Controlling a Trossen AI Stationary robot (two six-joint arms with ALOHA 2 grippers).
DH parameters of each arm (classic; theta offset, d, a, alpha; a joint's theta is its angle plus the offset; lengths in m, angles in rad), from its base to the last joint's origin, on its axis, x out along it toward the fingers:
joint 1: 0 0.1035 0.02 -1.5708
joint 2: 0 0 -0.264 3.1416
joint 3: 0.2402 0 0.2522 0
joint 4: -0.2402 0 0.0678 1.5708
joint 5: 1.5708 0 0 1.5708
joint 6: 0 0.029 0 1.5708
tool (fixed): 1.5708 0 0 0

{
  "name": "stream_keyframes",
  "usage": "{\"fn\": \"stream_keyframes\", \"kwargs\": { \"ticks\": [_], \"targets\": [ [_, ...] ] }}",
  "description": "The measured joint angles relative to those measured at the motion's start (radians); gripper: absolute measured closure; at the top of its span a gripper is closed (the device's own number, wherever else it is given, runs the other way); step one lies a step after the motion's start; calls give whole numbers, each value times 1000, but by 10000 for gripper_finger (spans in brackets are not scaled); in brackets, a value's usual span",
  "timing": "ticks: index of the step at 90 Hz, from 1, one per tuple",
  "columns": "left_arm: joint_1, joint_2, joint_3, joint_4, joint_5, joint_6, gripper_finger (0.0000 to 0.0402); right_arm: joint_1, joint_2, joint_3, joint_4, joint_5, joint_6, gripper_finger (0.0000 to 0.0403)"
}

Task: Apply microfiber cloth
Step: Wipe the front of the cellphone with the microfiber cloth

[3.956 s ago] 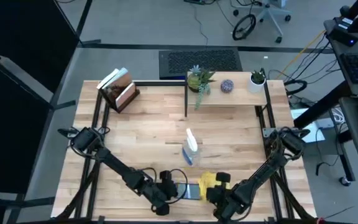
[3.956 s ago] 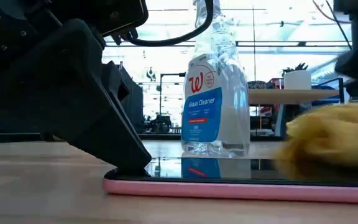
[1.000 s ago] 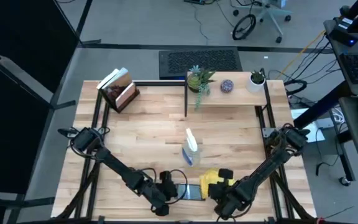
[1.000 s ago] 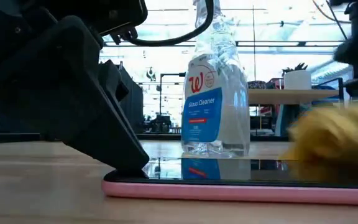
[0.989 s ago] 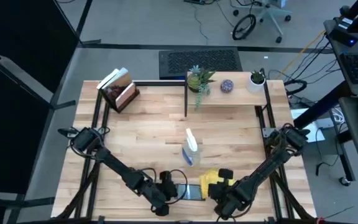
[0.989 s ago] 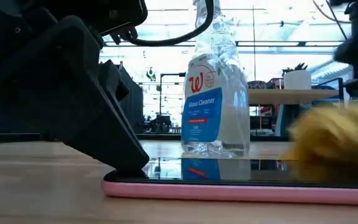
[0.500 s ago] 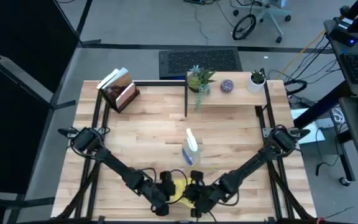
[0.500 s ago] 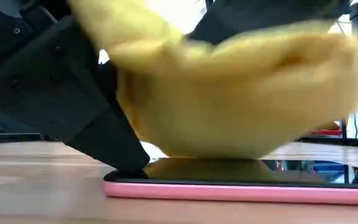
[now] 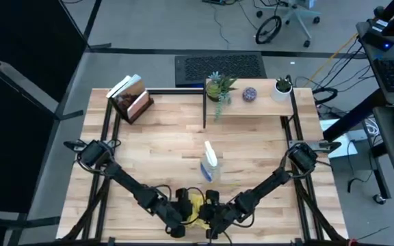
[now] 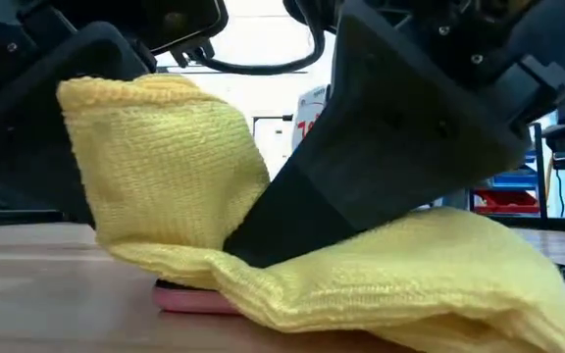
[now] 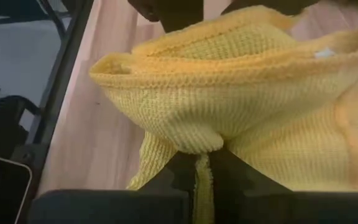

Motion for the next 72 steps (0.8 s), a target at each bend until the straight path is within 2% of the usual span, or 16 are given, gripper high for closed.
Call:
{"fn": "stream_keyframes", "kwargs": {
  "ticks": [21,35,52,72],
  "targets": [
    [0,1,2,6,5,2,396,47,-32,0,-117,2,16,390],
    [0,1,2,1,6,3,396,78,-87,-2,-273,-20,49,390],
    [0,1,2,1,6,7,396,109,-138,-4,-481,-38,137,390],
    [-3,0,1,-1,6,7,396,175,-187,-14,-673,-128,277,390]
  ]
}}
